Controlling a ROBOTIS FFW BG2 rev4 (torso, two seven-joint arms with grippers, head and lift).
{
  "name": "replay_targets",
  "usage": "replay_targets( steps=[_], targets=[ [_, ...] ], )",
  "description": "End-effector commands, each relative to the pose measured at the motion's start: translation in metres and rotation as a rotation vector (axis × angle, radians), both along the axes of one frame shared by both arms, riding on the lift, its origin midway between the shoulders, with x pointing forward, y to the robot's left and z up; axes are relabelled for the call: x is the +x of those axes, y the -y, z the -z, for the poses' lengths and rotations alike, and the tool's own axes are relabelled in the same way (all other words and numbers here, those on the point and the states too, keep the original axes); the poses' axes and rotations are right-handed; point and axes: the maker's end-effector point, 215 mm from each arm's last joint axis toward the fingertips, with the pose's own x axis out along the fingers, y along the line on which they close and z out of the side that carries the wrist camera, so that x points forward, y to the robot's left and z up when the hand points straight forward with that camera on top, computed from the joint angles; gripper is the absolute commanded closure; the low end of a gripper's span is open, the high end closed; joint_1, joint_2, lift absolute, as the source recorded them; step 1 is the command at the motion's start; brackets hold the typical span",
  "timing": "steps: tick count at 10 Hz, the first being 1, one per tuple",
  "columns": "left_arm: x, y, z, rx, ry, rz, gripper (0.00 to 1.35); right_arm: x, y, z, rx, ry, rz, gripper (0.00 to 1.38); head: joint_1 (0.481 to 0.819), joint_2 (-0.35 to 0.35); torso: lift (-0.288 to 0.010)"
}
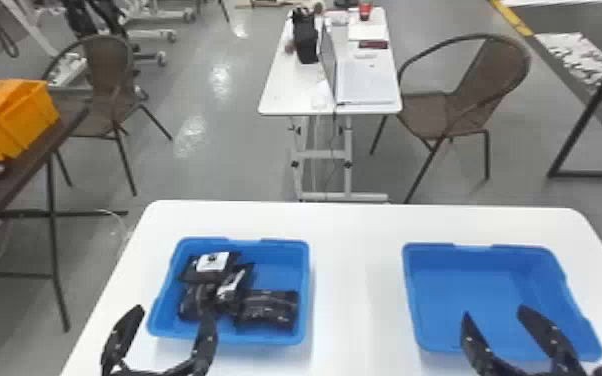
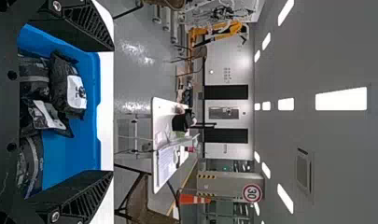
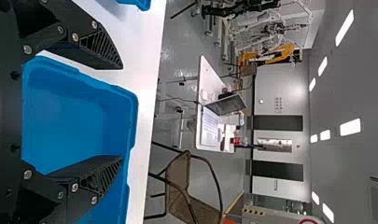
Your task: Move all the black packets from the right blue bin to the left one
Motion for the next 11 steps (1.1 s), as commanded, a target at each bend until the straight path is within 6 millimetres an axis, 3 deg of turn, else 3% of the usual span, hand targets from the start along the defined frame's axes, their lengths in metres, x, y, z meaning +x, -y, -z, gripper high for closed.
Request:
replay_targets(
  steps=[1,7,11],
  targets=[
    [0.001,0.001,-0.003,-0.002,0.009,0.000,0.09,0.000,0.000,0.001,0.006,-0.001,-0.001,0.38,0.695,0.097,0.000],
    [0.002,-0.001,-0.006,-0.006,0.019,-0.003,0.09,0.006,-0.007,0.002,0.052,0.017,-0.056,0.38,0.695,0.105,0.000],
    [0.001,-0.002,-0.006,-0.013,0.020,-0.009,0.09,0.007,-0.007,-0.009,0.035,0.073,-0.048,0.38,0.695,0.112,0.000]
  ],
)
